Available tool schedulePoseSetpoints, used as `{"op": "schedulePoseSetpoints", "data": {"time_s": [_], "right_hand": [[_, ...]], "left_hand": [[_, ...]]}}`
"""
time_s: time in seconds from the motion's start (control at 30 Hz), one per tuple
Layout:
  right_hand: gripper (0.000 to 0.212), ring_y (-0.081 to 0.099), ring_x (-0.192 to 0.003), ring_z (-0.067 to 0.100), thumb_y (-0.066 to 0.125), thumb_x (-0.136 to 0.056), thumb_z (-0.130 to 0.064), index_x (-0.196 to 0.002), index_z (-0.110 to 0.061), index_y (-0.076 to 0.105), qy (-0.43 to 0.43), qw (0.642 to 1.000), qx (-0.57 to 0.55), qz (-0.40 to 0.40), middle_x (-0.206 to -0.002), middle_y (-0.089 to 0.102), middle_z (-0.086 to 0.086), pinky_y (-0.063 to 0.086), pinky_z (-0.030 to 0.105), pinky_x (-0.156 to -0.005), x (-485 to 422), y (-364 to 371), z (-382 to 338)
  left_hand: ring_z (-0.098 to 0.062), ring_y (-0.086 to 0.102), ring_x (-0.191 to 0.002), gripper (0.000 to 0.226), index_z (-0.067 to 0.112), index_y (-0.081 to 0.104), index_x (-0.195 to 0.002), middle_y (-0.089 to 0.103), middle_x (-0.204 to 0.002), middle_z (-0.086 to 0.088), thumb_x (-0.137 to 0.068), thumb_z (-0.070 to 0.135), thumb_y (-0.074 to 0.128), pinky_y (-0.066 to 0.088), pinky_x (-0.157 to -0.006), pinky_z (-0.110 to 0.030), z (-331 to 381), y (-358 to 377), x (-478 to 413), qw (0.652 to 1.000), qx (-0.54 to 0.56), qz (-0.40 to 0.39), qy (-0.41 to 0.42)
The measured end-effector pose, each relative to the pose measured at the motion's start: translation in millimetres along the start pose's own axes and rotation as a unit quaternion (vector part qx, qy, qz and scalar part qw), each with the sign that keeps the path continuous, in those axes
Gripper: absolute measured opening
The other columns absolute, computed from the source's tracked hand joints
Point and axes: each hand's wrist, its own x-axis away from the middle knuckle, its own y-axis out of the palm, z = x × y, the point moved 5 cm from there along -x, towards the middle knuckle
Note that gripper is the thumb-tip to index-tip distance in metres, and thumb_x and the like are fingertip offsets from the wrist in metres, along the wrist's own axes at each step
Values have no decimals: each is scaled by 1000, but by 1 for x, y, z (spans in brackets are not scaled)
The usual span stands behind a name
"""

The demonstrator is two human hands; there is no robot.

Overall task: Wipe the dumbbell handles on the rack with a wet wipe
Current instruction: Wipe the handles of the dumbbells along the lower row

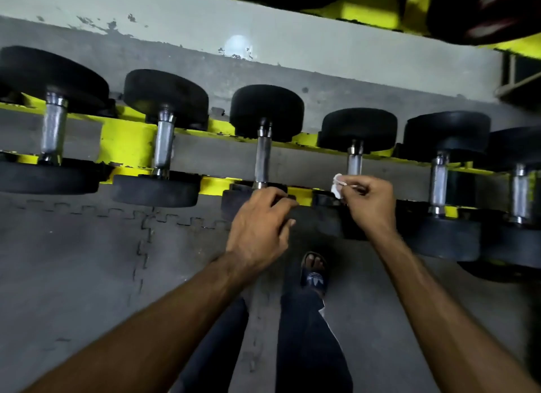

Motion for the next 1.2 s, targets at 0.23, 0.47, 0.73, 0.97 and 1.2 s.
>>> {"op": "schedulePoseSetpoints", "data": {"time_s": [0.23, 0.47, 0.73, 0.97, 1.2], "right_hand": [[18, 70, -86, 3, 76, -81, -7, -94, -17, 79, 56, 995, 27, -74, -94, 76, -4, 55, 18, -83, -27, -49, 51], [21, 69, -84, 16, 81, -74, 1, -92, -10, 79, -66, 966, 107, -226, -91, 72, 3, 57, 32, -81, -58, -38, 65], [24, 67, -93, 30, 56, -89, -33, -106, -28, 72, -411, 693, 449, -386, -106, 72, 1, 54, 35, -69, -62, 4, 22], [10, 59, -59, 20, 67, -87, -17, -96, -15, 69, -279, 542, 619, -495, -80, 67, 0, 47, 25, -50, -58, 48, -10], [16, 69, -84, 26, 73, -73, -15, -86, -22, 78, -294, 796, 353, -393, -86, 75, 0, 50, 29, -68, -70, -10, 17]], "left_hand": [[-21, 53, -105, 31, 20, 63, -121, 53, -116, -1, -92, 31, 64, 52, -86, -40, 58, 59, -20, 997, 48, -31, -54], [-20, 57, -99, 31, 25, 63, -115, 53, -112, 4, -88, 40, 68, 54, -80, -40, 79, 101, -23, 986, 89, -23, -138], [-18, 60, -93, 27, 25, 68, -105, 54, -104, 9, -83, 40, 74, 55, -71, -41, 77, 109, -20, 978, 91, 23, -186], [-18, 61, -96, 26, 30, 68, -105, 53, -106, 12, -82, 39, 76, 55, -75, -42, 76, 110, -21, 974, 88, 11, -208], [-18, 60, -86, 18, 29, 70, -94, 54, -95, 11, -80, 37, 78, 55, -68, -40, 77, 108, -27, 972, 69, 5, -227]]}}
